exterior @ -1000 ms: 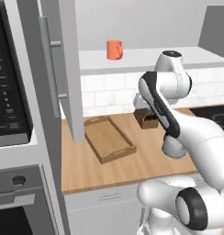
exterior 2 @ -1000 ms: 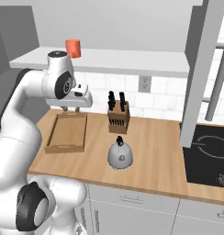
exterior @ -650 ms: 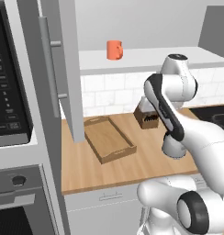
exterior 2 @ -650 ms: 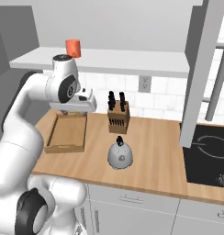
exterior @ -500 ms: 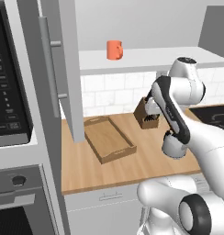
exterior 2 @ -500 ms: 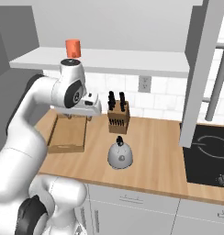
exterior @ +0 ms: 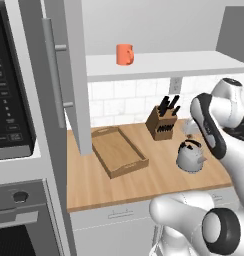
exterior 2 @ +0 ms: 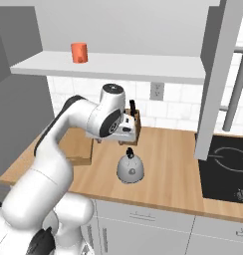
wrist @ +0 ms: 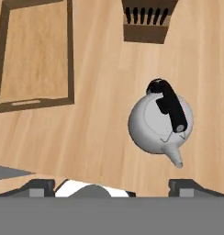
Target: Pick the kettle from the counter and place it on the tray. Then pick the mug from the cabinet and place it on the tray. Then close the cabinet doors.
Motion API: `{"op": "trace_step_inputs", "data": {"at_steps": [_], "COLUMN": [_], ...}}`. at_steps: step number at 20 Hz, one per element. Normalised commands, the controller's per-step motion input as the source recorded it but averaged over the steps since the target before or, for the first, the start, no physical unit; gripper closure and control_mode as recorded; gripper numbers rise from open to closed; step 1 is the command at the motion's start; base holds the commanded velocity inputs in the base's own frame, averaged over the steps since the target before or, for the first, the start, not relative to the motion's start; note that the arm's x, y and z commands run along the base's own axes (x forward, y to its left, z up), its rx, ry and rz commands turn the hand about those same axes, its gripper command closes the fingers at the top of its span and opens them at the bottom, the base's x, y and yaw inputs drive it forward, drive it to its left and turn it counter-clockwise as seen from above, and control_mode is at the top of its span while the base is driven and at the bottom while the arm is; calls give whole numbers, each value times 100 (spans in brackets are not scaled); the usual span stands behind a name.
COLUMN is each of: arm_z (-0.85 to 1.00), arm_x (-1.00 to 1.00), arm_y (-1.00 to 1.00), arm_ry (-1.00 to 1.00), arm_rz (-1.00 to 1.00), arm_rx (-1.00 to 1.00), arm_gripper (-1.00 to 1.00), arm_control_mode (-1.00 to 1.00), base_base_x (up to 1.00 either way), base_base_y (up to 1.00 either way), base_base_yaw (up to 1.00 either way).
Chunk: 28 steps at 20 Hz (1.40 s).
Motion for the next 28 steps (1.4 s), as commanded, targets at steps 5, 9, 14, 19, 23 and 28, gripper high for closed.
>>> {"op": "trace_step_inputs", "data": {"at_steps": [5, 9, 14, 19, 23, 28], "arm_z": [-35, -29, -40, -37, -29, -14], "arm_x": [66, 58, 42, 36, -1, -21], "arm_y": [-59, -52, -26, -6, -2, 7], "arm_ry": [5, 4, 10, 5, 0, 0], "arm_rz": [14, 14, 7, 3, 6, 2], "arm_rx": [0, 0, -8, -2, 0, 0], "arm_gripper": [-100, -100, -100, -100, -100, -100], "arm_control_mode": [-100, -100, -100, -100, -100, -100], "base_base_x": [0, 0, 0, 0, 0, 0], "base_base_y": [0, 0, 0, 0, 0, 0], "base_base_yaw": [0, 0, 0, 0, 0, 0]}}
